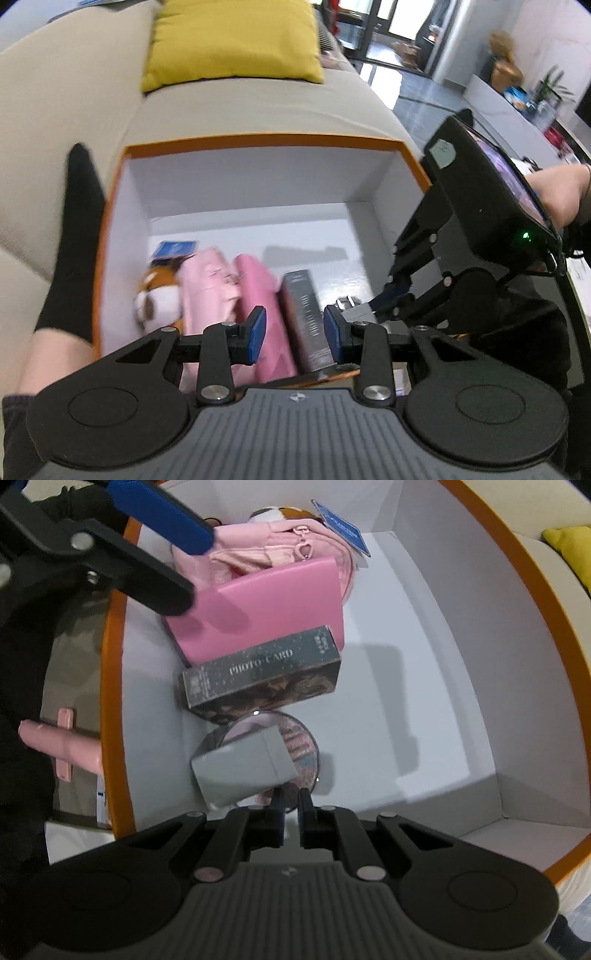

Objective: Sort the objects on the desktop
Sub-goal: 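Withdraw both tools from the box toward the remaining items, then grasp the yellow tape measure with the left tool while the right tool grasps the white lotion bottle, then lift the tape measure and lotion bottle off the sofa with both tools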

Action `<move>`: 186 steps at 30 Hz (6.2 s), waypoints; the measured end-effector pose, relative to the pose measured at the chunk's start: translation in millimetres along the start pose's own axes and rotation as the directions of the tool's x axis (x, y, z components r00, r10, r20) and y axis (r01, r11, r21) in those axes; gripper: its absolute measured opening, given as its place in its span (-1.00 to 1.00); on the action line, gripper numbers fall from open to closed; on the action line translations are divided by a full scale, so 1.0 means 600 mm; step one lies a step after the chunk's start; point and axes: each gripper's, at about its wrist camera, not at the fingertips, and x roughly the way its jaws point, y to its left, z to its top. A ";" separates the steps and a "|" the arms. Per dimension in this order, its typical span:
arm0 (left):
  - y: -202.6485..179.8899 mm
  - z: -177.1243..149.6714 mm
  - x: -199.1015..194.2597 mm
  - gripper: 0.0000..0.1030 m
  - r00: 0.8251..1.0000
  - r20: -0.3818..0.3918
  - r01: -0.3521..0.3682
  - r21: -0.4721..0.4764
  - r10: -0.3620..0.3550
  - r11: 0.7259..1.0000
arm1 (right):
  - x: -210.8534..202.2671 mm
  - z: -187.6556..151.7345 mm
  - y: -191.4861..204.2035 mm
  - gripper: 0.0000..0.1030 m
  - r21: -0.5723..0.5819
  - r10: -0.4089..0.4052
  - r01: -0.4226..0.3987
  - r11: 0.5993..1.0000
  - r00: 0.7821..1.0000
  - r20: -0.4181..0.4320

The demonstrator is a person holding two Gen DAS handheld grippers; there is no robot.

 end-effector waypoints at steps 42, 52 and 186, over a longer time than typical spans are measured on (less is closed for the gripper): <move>0.062 -0.178 -0.091 -0.05 0.993 0.036 -0.106 -0.083 0.109 0.991 | -0.160 -0.088 0.135 -0.25 0.517 -0.294 0.043 0.855 0.861 0.415; 0.098 -0.195 -0.034 0.25 0.993 0.013 -0.107 -0.248 0.114 0.963 | -0.130 -0.148 0.209 -0.08 0.745 -0.595 0.108 0.658 0.681 0.427; -0.006 -0.231 -0.055 -0.57 0.990 0.140 0.015 -0.102 0.000 0.995 | -0.071 -0.085 0.265 -0.75 0.712 -0.505 0.054 0.700 0.742 0.440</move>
